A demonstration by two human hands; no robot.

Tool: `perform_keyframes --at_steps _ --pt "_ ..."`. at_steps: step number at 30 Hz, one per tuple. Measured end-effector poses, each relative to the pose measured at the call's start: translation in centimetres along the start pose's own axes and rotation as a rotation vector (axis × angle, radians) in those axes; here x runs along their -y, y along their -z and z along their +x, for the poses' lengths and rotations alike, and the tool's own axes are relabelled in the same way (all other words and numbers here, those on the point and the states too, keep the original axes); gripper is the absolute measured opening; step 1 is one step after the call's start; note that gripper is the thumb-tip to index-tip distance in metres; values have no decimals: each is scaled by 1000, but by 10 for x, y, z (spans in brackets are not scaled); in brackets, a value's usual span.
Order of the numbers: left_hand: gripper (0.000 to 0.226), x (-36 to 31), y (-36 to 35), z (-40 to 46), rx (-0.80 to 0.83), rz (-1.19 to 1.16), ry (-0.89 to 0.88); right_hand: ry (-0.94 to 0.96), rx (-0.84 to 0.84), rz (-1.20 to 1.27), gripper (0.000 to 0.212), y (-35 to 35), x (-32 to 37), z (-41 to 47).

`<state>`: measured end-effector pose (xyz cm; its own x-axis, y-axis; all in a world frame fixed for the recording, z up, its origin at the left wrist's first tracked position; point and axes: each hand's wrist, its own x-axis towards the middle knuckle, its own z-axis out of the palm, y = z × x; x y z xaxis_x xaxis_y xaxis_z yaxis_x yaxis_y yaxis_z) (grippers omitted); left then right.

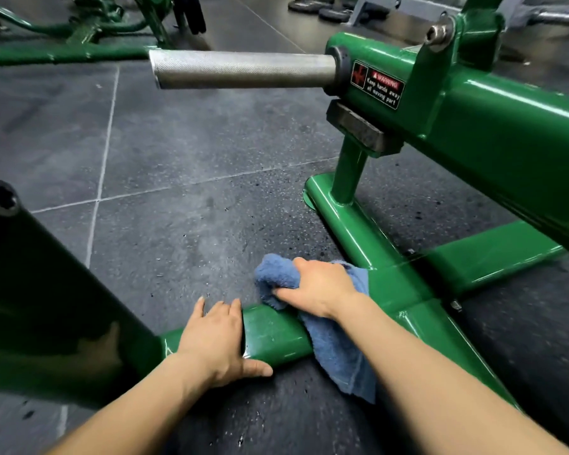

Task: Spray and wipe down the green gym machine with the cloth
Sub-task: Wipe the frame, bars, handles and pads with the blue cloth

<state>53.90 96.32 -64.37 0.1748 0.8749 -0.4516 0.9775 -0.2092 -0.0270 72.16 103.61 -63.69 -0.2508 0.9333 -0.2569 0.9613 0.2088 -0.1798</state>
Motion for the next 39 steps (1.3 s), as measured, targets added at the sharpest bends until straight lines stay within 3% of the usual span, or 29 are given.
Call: perform_keyframes --at_steps 4,9,15,17,20,23,28,33,37,39 --pt "112 0 2 0 -23 3 -20 114 -252 32 52 -27 26 -28" --pt "109 -2 6 0 3 31 3 252 -301 163 65 -32 -21 -58" --pt "111 -6 13 2 63 76 19 -178 -413 152 46 -18 -75 -45" --pt "110 -6 13 3 76 84 17 -292 -426 117 59 -25 -54 -43" --pt "108 -8 13 5 82 91 25 -269 -456 158 78 -46 -7 -54" --pt "106 -9 14 5 95 106 19 -203 -513 185 78 -69 32 -71" --pt "111 -21 14 9 38 161 1 -76 -531 198 76 -74 15 -82" --pt "125 -31 14 4 24 151 4 -350 -548 295 67 -50 -42 -71" --pt "125 -25 7 2 -10 112 13 -531 -582 406 68 -52 -9 -68" --pt "124 -18 4 -2 -30 85 -1 -502 -554 395 76 -64 22 -75"
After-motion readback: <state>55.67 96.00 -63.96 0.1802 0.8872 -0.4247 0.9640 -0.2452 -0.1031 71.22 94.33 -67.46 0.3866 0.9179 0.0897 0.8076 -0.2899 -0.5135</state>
